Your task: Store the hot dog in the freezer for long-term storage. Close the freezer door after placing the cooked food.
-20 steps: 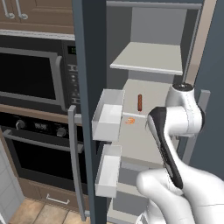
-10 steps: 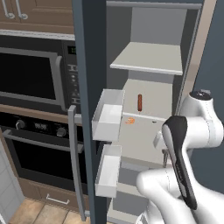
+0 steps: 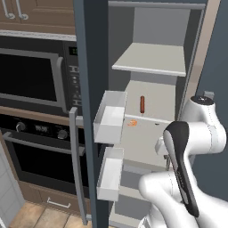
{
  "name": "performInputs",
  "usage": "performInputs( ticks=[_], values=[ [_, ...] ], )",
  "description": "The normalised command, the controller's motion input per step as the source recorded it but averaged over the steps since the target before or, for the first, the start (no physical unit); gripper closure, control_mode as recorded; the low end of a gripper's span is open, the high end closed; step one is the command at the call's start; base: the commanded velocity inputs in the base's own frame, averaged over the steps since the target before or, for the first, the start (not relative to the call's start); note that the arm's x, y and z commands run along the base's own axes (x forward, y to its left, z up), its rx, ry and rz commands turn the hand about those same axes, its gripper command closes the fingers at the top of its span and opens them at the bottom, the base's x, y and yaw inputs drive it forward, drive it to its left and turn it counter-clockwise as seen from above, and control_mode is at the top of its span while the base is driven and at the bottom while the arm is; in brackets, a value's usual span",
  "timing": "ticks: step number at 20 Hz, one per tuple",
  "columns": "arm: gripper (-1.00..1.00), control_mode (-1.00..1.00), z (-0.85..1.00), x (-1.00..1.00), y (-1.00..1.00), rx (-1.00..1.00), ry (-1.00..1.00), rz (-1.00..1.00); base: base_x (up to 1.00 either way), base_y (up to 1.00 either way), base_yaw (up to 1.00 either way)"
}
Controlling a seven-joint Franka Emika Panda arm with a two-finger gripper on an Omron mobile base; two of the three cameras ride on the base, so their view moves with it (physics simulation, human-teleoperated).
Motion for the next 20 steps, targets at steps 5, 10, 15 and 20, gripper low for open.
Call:
performInputs(
  ticks=[5, 10, 15, 20],
  values=[
    [-1.0, 1.0, -0.02, -0.19, 0.04, 0.0, -0.04, -0.13, -0.11, 0.0, -0.05],
    [-1.0, 1.0, 0.0, 0.0, 0.0, 0.0, 0.0, 0.0, -0.75, 0.13, -0.37],
    [-1.0, 1.0, 0.0, 0.0, 0.0, 0.0, 0.0, 0.0, -0.77, 0.36, -0.5],
    [-1.0, 1.0, 0.0, 0.0, 0.0, 0.0, 0.0, 0.0, -0.96, 0.37, -0.61]
  ],
)
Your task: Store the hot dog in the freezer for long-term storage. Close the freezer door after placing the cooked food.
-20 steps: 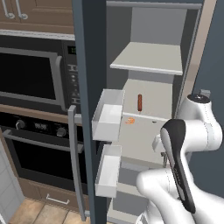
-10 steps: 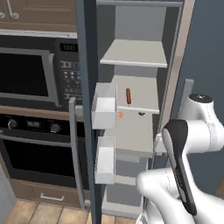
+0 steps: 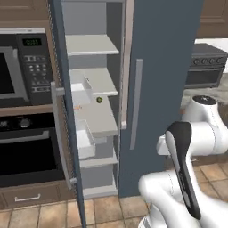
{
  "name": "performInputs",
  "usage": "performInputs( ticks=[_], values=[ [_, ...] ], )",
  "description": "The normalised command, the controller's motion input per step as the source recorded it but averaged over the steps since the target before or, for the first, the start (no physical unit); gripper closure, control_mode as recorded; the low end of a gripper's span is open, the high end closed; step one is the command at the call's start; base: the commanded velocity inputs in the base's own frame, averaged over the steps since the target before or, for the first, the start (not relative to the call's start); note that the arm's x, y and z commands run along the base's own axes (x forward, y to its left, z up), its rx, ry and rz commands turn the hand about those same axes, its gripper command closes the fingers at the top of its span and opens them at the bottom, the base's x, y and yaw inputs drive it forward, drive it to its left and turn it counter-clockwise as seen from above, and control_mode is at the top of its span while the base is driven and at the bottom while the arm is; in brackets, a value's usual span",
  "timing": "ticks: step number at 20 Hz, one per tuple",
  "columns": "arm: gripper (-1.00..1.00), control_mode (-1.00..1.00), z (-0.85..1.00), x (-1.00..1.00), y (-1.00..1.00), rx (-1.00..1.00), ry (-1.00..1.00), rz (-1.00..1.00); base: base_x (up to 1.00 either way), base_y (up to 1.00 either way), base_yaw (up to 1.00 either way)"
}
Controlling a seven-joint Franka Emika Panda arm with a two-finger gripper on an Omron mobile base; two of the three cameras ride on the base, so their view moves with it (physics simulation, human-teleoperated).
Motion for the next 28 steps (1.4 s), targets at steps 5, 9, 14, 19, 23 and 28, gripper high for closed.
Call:
performInputs(
  ticks=[5, 9, 14, 19, 23, 28],
  values=[
    [-1.0, 1.0, 0.0, 0.0, 0.0, 0.0, 0.0, 0.0, -0.62, 0.87, -0.38],
    [-1.0, 1.0, 0.0, 0.0, 0.0, 0.0, 0.0, 0.0, -0.2, 0.66, -0.19],
    [-1.0, 1.0, 0.0, 0.0, 0.0, 0.0, 0.0, 0.0, 0.2, 0.03, 0.03],
    [-1.0, 1.0, 0.0, 0.0, 0.0, 0.0, 0.0, 0.0, 0.24, 0.0, 0.14],
    [-1.0, 1.0, 0.0, 0.0, 0.0, 0.0, 0.0, 0.0, 0.04, 0.0, 0.11],
    [-1.0, 1.0, 0.0, 0.0, 0.0, 0.0, 0.0, 0.0, 0.0, 0.0, 0.0]
  ],
)
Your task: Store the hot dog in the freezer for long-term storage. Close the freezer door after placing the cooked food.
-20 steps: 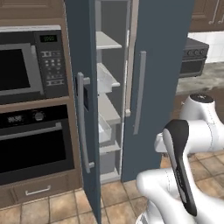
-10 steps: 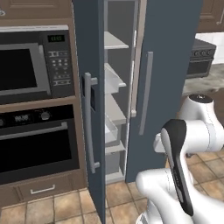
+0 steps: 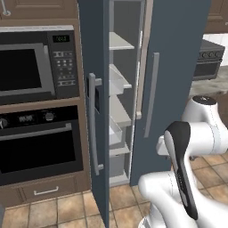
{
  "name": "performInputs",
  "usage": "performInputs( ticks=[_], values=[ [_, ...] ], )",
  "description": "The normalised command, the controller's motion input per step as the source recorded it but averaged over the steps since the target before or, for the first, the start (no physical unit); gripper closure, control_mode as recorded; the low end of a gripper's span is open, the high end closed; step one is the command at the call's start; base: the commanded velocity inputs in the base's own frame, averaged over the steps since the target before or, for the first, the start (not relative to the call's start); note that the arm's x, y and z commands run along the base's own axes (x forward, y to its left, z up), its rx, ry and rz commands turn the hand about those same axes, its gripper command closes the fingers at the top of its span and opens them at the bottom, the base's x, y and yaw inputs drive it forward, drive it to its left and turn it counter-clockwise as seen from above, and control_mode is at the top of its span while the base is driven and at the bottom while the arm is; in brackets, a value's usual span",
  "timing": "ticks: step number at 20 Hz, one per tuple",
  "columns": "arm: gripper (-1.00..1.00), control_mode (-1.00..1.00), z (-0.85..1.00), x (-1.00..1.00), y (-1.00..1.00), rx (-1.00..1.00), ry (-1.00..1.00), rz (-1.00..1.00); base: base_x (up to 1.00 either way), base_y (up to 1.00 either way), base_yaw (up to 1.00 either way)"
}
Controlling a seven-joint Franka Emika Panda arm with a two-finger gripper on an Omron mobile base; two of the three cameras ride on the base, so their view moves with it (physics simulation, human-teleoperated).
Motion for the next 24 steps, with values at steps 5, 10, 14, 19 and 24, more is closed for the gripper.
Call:
performInputs(
  ticks=[5, 10, 14, 19, 24],
  values=[
    [-1.0, 1.0, 0.0, 0.0, 0.0, 0.0, 0.0, 0.0, 0.0, 0.0, 0.0],
    [-1.0, -1.0, 0.04, 0.01, 0.22, -0.05, -0.03, -0.02, 0.0, 0.0, 0.0],
    [-1.0, -1.0, 0.31, 0.47, 0.91, -0.37, -0.3, -0.29, 0.0, 0.0, 0.0],
    [-1.0, -1.0, 0.03, 0.92, 1.0, -0.45, -0.24, -0.38, 0.0, 0.0, 0.0],
    [-1.0, -1.0, 0.03, 0.7, 1.0, -0.31, -0.27, -0.46, 0.0, 0.0, 0.0]
  ],
)
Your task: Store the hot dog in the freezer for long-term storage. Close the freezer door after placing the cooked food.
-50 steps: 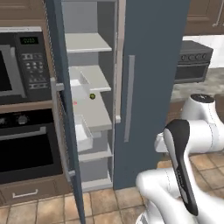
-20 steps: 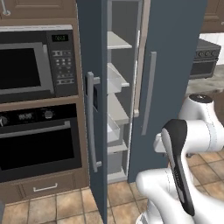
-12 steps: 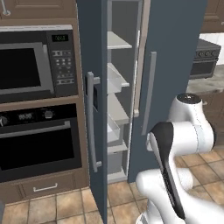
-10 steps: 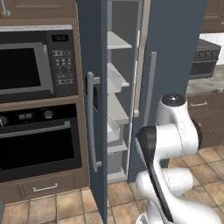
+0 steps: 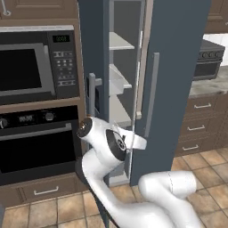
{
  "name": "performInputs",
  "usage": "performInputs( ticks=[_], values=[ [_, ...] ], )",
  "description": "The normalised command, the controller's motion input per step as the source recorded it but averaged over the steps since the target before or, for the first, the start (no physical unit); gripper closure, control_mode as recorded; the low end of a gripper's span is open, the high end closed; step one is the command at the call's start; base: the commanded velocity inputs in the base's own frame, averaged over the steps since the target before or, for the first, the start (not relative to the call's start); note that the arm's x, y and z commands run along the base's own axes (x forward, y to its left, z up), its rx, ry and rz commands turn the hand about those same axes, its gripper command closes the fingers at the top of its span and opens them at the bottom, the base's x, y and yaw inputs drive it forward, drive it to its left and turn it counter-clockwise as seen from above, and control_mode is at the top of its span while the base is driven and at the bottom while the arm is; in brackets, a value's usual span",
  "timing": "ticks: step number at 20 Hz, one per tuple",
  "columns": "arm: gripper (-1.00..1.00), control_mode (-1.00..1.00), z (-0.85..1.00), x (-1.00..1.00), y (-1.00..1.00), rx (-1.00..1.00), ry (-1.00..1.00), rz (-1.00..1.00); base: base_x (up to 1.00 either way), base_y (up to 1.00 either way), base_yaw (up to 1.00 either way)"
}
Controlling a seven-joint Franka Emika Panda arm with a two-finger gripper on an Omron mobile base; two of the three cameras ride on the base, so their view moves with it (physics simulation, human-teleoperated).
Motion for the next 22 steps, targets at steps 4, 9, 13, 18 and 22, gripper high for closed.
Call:
performInputs(
  ticks=[4, 9, 13, 18, 22],
  values=[
    [-1.0, -1.0, 0.01, 0.66, 0.99, -0.19, -0.2, -0.48, 0.0, 0.0, 0.0],
    [-1.0, -1.0, 0.02, 0.63, 0.89, -0.15, -0.19, -0.47, 0.0, 0.0, 0.0],
    [-1.0, -1.0, 0.01, 0.71, 0.81, -0.1, -0.11, -0.17, 0.0, 0.0, 0.0],
    [-1.0, -1.0, 0.0, 0.91, 0.0, 0.03, 0.04, 0.05, 0.0, 0.0, 0.0],
    [-1.0, -1.0, 0.0, 0.99, 0.02, 0.01, 0.02, 0.11, 0.0, 0.0, 0.0]
  ],
)
